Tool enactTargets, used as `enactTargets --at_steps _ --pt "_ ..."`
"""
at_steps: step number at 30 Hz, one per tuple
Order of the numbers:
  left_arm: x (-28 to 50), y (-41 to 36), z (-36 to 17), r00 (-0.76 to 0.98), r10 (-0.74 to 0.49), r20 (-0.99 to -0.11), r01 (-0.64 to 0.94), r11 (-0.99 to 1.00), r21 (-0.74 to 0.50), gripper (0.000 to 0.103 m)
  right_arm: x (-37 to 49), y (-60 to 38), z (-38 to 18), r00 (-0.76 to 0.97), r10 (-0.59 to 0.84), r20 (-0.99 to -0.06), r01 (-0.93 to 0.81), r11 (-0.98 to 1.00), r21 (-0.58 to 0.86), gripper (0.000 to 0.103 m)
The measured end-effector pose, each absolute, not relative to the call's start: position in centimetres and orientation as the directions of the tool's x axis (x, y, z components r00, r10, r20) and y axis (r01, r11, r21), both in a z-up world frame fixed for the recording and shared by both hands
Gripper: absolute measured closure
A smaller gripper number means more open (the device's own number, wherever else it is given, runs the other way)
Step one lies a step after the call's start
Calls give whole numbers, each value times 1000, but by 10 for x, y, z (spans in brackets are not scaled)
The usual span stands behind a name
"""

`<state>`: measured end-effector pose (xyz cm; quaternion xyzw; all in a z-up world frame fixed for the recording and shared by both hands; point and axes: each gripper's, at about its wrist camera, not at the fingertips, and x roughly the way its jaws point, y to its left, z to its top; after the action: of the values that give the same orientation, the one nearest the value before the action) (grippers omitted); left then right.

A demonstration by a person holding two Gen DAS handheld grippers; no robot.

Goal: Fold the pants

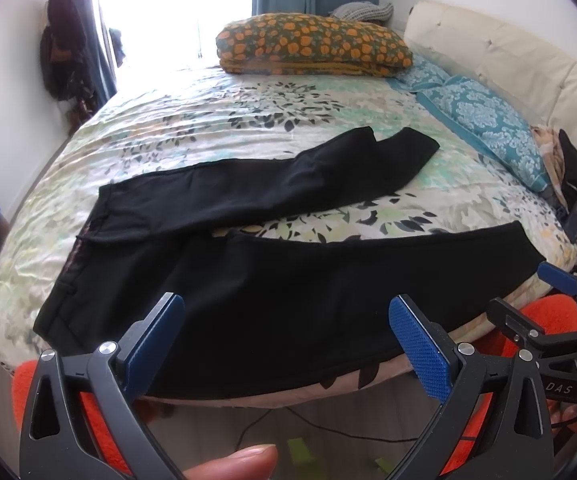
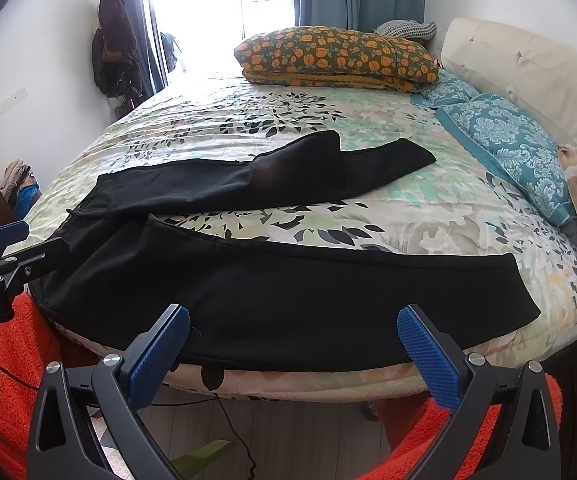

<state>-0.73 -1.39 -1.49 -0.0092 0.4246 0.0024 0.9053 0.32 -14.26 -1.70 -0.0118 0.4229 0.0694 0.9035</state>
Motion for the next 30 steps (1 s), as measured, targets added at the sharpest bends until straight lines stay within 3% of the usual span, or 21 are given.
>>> enactTargets --at_steps 14,20,24,30 --pt "20 -6 -23 633 15 -774 -62 998 -32 1 46 -136 -5 678 168 -716 -209 977 31 0" --pt "64 -5 -18 675 58 -735 -101 995 -13 1 108 -154 -12 670 266 -693 -245 960 131 0" --pt "91 2 -21 676 70 -733 -136 990 -30 1 199 -223 -48 658 253 -709 -141 967 213 0" --pt "107 16 -52 606 111 -788 -197 980 -13 1 383 -384 -137 548 225 -806 255 872 417 4"
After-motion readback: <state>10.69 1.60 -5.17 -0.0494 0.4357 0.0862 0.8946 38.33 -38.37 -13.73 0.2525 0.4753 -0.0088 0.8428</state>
